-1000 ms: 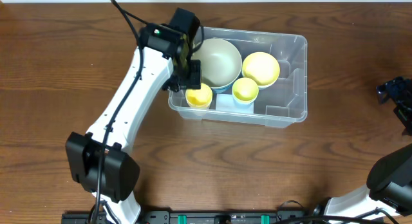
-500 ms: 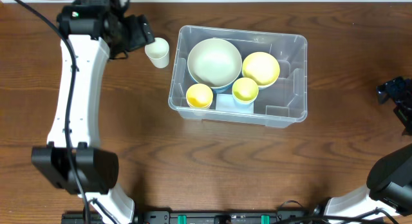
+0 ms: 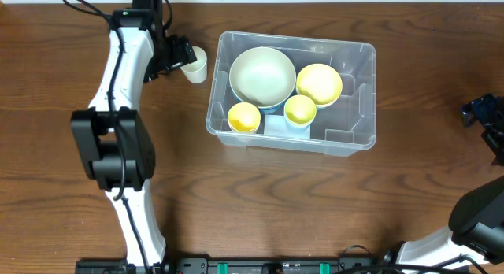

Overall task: Pack container
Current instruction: 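Move the left gripper to the white cup and grip it, then lower the white cup onto the yellow cup in the bin, release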

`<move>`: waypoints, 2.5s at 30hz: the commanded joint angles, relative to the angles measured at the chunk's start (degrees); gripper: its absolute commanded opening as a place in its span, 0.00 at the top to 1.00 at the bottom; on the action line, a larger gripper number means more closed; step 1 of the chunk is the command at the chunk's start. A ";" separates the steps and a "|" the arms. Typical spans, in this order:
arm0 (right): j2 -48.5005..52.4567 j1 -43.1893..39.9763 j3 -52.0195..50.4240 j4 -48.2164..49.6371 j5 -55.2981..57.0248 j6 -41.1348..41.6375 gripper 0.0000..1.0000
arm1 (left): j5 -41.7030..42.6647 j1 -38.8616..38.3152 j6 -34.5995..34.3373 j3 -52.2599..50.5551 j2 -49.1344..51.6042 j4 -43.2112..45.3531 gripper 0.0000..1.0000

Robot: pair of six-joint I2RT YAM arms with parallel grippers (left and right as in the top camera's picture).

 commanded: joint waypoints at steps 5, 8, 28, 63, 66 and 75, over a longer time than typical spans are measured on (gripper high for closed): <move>0.07 -0.22 -0.17 0.07 0.63 0.72 0.01 | -0.26 0.26 0.44 0.39 3.65 -0.55 0.08; 0.07 -0.22 -0.17 0.07 0.61 0.72 0.01 | -0.26 0.26 0.52 0.31 5.29 -0.98 0.08; 0.07 -0.22 -0.17 0.07 0.61 0.72 0.01 | -0.26 1.84 0.79 0.66 -0.70 -5.09 0.94; 0.07 -0.22 -0.17 0.07 0.61 0.72 0.01 | -1.79 -22.80 8.24 -2.05 -29.27 -23.30 0.94; 0.07 -0.28 -0.17 0.07 0.61 0.72 0.01 | -1.79 -22.80 8.24 -2.05 -25.97 -23.30 0.94; 0.07 -0.26 -0.17 0.07 0.61 0.72 0.01 | -1.81 -22.80 7.80 -2.05 -18.62 -22.84 0.94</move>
